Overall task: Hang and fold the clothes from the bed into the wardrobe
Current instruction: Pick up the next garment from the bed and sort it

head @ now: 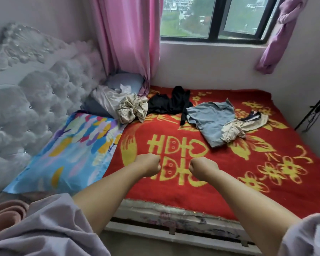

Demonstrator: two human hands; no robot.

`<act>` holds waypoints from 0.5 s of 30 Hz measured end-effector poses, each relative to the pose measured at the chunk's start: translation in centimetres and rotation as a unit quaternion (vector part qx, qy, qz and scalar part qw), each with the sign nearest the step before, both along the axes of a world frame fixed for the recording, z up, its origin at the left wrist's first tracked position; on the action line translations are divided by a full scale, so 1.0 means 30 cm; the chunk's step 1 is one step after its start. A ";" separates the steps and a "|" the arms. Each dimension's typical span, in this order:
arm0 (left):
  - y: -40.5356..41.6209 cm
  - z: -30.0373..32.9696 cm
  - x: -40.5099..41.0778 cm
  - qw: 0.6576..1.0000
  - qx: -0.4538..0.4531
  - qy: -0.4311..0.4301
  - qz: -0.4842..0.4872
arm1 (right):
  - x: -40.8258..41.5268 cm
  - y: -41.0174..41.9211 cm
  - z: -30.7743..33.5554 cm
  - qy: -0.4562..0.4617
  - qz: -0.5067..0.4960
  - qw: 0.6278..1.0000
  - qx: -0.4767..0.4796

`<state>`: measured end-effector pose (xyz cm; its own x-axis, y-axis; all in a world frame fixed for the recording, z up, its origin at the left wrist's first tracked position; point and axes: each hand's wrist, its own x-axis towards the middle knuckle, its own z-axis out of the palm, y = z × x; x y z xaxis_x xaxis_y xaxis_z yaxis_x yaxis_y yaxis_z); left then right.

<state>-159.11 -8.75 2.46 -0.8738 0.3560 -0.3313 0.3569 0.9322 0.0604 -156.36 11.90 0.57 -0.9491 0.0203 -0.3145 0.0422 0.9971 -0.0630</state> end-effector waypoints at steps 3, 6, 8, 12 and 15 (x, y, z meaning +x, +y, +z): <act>0.007 -0.029 -0.136 1.000 0.001 -0.008 -0.005 | -0.103 0.022 -0.041 -0.012 -0.014 1.000 -0.010; 0.036 -0.088 -0.240 1.000 0.004 -0.022 -0.009 | -0.204 0.060 -0.100 -0.034 -0.027 0.999 -0.005; 0.056 -0.135 -0.312 0.999 0.008 -0.031 -0.012 | -0.282 0.086 -0.144 -0.043 -0.033 0.998 -0.007; 0.102 -0.227 -0.491 0.998 0.005 -0.056 -0.010 | -0.472 0.123 -0.235 -0.058 -0.021 0.998 -0.017; 0.140 -0.297 -0.641 0.997 0.006 -0.080 0.013 | -0.639 0.149 -0.323 -0.075 -0.005 0.997 -0.030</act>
<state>-178.35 -4.57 -6.45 -0.8194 0.3393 -0.4620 0.3180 0.9397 0.1261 -175.53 16.36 -9.12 -0.8915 0.0055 -0.4530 0.0648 0.9912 -0.1154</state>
